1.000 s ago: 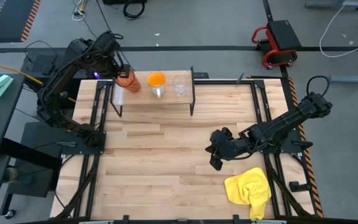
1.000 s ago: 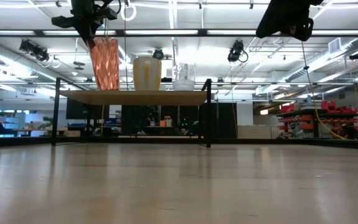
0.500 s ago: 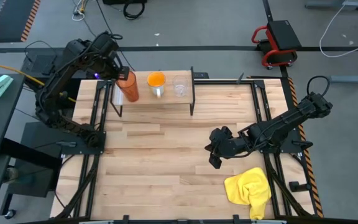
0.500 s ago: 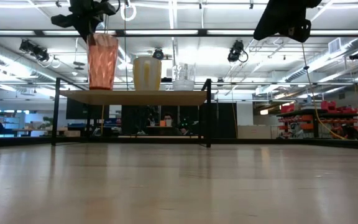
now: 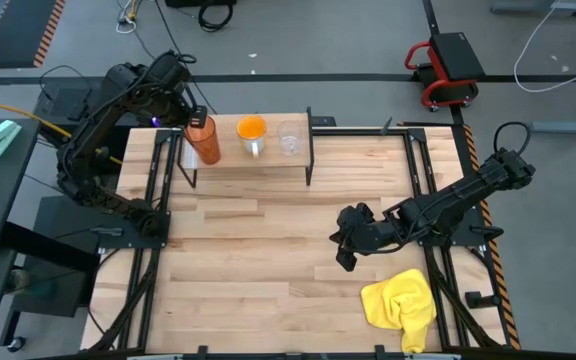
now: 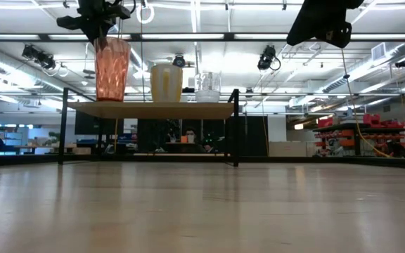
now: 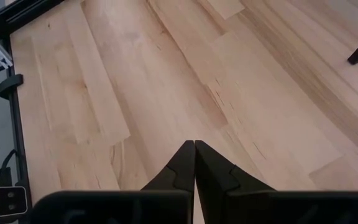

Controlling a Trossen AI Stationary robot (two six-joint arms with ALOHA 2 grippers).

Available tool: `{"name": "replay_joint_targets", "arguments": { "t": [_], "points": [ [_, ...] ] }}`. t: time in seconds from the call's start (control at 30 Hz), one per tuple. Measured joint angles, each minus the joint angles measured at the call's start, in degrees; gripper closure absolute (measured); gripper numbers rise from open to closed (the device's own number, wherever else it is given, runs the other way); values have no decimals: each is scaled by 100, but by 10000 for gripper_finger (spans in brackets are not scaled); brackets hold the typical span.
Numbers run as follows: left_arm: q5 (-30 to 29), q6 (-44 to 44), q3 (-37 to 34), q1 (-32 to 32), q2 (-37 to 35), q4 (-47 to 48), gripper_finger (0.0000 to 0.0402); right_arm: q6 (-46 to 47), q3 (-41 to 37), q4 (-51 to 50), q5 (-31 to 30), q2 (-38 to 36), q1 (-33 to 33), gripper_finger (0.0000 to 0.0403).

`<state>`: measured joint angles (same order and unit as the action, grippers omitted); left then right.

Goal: Stack small to large cups/mugs on shelf
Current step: Put the orange cup on the shelf

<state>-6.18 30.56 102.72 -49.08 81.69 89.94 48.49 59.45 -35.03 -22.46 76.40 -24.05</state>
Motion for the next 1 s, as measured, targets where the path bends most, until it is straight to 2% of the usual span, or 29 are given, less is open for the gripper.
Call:
{"name": "replay_joint_targets", "arguments": {
  "t": [0.7, 1.0],
  "points": [
    [-136, -199, 2, 2, 7, -709, 327, 142, 0, 0, 0, -1, 0, 388],
    [-177, -321, 2, 0, 7, -842, 328, 162, 1, 0, 0, 0, 0, 388]
  ]
}}
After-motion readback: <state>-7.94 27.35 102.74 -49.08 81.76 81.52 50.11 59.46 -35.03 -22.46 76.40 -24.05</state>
